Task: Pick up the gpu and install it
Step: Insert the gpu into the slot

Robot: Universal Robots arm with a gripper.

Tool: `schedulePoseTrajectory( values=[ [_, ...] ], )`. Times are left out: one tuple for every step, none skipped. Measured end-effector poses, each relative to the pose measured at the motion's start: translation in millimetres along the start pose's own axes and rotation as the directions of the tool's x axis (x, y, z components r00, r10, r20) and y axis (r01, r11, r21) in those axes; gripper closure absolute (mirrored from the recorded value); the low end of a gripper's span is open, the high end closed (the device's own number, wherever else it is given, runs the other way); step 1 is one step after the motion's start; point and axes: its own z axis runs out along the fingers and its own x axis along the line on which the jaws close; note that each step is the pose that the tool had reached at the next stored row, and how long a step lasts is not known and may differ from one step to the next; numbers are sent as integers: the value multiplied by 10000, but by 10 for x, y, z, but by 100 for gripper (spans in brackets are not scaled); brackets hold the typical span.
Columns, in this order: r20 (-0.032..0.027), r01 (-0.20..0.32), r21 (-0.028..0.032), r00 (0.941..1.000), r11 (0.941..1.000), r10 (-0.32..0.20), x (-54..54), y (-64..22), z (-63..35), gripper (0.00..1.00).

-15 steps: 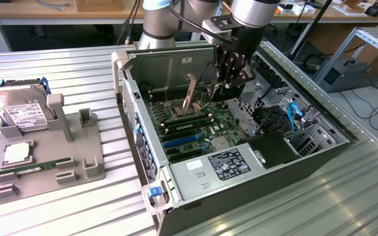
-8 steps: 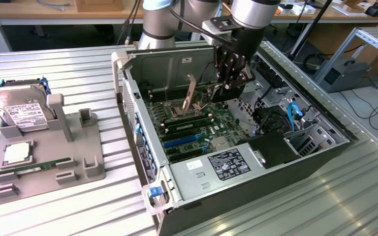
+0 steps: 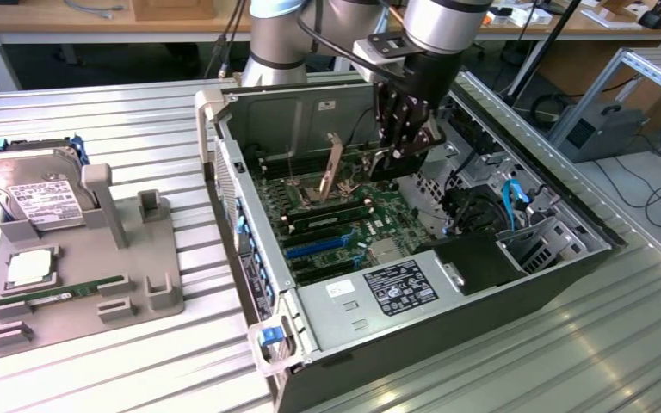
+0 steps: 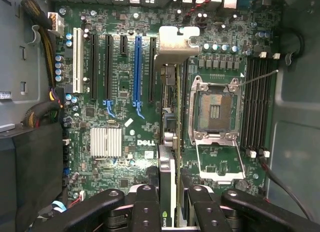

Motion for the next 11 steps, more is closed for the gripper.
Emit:
schedulePoseTrajectory(
  values=[
    [0,0,0,10000,10000,0,2,0,2,73],
    [0,0,0,10000,10000,0,4,1,5,73],
    [0,0,0,10000,10000,0,5,1,8,73],
    [0,0,0,10000,10000,0,7,2,12,73],
    [0,1,0,10000,10000,-1,8,2,15,73],
    [0,1,0,10000,10000,-1,10,2,18,73],
    [0,0,0,10000,10000,0,12,3,22,73],
    [0,0,0,10000,10000,0,14,3,27,73],
    [0,0,0,10000,10000,0,15,3,28,73],
    [0,0,0,10000,10000,0,16,3,30,73],
    [0,1,0,10000,10000,-1,18,3,33,73]
  ],
)
